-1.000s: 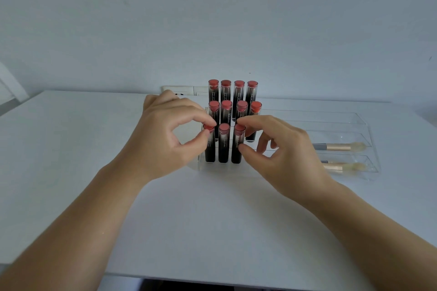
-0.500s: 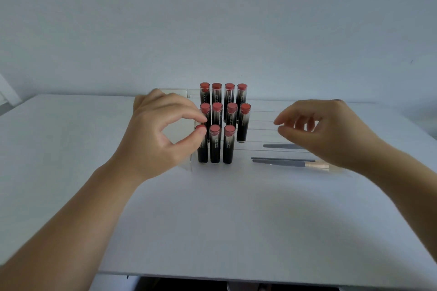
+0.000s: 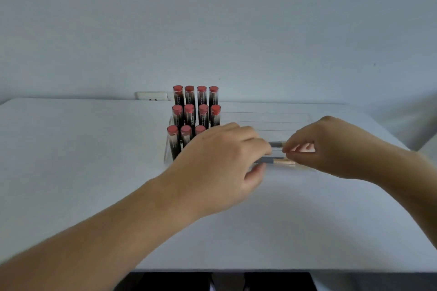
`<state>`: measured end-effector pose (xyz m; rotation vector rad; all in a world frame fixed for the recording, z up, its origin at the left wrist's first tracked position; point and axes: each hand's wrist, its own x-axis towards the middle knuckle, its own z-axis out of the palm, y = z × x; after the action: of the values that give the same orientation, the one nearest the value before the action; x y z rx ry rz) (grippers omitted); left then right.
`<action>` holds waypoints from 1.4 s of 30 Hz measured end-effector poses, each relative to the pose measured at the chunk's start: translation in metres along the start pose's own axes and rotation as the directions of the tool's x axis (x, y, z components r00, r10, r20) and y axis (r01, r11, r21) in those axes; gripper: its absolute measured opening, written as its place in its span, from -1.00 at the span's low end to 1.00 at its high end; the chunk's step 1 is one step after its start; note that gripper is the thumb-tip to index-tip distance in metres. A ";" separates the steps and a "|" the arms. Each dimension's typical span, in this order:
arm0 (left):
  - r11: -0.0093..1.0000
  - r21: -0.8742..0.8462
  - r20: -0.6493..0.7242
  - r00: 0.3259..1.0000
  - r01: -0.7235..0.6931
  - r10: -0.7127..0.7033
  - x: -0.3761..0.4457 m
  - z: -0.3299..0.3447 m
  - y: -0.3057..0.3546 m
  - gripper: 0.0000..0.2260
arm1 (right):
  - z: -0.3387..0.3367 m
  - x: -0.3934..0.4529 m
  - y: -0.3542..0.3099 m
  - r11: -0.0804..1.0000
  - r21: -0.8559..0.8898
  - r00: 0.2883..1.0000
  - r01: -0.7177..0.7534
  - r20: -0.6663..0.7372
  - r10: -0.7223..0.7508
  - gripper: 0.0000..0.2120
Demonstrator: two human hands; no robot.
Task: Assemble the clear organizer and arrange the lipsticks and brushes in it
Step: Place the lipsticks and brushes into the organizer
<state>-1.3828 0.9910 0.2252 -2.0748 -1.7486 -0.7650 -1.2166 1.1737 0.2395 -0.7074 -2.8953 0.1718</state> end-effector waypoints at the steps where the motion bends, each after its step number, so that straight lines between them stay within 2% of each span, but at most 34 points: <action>1: 0.999 0.025 0.046 0.998 0.044 -0.045 0.002 0.008 0.004 -0.83 | 0.002 -0.003 0.001 1.000 -0.017 1.000 -0.002 0.000 0.002 -0.91; 5: 0.974 0.124 0.135 0.969 0.191 -0.207 0.003 0.033 0.005 -0.76 | 0.010 -0.011 0.002 0.998 -0.059 1.000 -0.004 0.030 0.006 -0.83; 8: 0.953 0.170 0.165 0.946 0.251 -0.278 0.000 0.041 0.002 -0.79 | 0.014 -0.012 0.001 0.999 -0.040 0.999 0.002 0.045 0.000 -0.80; 11: 0.952 0.177 0.154 0.948 0.250 -0.277 0.001 0.046 -0.002 -0.78 | 0.017 -0.010 -0.004 0.999 -0.038 0.996 -0.003 0.093 0.007 -0.76; 14: 0.953 0.188 0.161 0.949 0.239 -0.270 0.003 0.050 -0.006 -0.77 | 0.021 -0.009 -0.009 0.994 -0.109 0.992 0.021 0.125 -0.007 -0.73; 20: 0.957 0.197 0.165 0.955 0.211 -0.245 0.003 0.054 -0.010 -0.79 | 0.022 -0.011 -0.013 0.984 -0.176 0.994 0.036 0.109 -0.017 -0.74; 24: 0.960 0.189 0.135 0.963 0.207 -0.234 0.003 0.053 -0.008 -0.82 | 0.024 -0.013 -0.011 0.993 -0.121 0.998 0.000 0.066 0.008 -0.86; 27: 0.967 0.146 0.085 0.971 0.208 -0.222 0.007 0.049 -0.007 -0.89 | 0.023 -0.012 -0.008 0.998 -0.027 0.997 -0.049 0.061 0.050 -0.88; 32: 0.964 0.115 0.029 0.969 0.240 -0.245 0.014 0.045 -0.008 -0.78 | 0.020 -0.012 -0.003 0.988 0.129 0.996 -0.082 0.045 0.076 -0.90; 35: 0.961 0.100 0.047 0.963 0.258 -0.264 0.013 0.046 -0.009 -0.74 | 0.019 -0.014 0.001 0.977 0.204 0.998 -0.063 0.010 0.063 -0.91; 42: 0.955 0.097 0.055 0.957 0.279 -0.285 0.011 0.047 -0.011 -0.55 | -0.015 -0.013 0.024 0.991 0.133 0.998 0.020 -0.065 -0.011 -0.90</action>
<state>-1.3830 1.0285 0.1925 -1.8363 -2.1072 -0.6847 -1.1914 1.1898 0.2487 -0.6550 -2.7963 0.3307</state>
